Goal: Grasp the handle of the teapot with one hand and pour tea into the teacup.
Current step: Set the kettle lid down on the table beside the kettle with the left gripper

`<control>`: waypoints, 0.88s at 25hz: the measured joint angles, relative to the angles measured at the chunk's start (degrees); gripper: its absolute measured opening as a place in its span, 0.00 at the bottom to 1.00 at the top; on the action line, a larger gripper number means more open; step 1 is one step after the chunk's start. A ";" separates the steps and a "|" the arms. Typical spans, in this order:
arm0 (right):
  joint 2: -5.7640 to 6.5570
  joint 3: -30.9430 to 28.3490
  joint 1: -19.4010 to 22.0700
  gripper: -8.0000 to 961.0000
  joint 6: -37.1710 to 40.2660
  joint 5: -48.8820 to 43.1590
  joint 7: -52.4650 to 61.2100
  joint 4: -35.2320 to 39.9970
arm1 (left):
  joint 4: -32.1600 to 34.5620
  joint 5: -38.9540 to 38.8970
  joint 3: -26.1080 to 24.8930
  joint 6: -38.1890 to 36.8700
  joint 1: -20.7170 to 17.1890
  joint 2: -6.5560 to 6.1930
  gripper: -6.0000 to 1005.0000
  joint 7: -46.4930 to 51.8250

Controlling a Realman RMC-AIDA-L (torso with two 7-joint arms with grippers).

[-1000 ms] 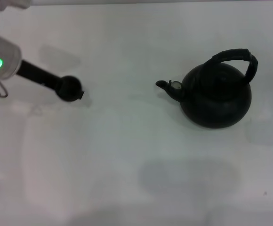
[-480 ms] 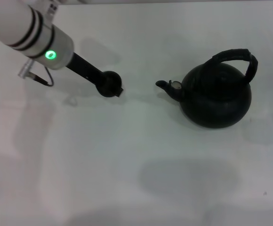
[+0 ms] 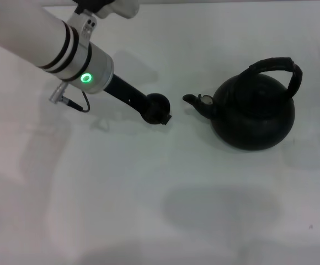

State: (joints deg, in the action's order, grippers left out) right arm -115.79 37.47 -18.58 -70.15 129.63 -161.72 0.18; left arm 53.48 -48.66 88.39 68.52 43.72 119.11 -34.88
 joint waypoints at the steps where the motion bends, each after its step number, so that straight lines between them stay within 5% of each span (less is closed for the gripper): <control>1: -0.02 0.02 0.00 0.91 -0.07 0.00 0.00 -0.02 | -0.98 -0.46 0.25 -0.26 0.23 0.03 0.70 -0.17; 22: -0.05 -0.08 -0.03 0.91 -0.54 0.01 0.00 -0.71 | -3.82 -0.83 5.97 -3.81 0.80 0.07 0.70 -0.43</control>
State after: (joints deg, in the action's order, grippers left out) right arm -115.84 37.39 -18.61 -70.69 129.64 -161.71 -0.52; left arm 49.66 -49.49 94.35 64.71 44.53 119.18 -35.30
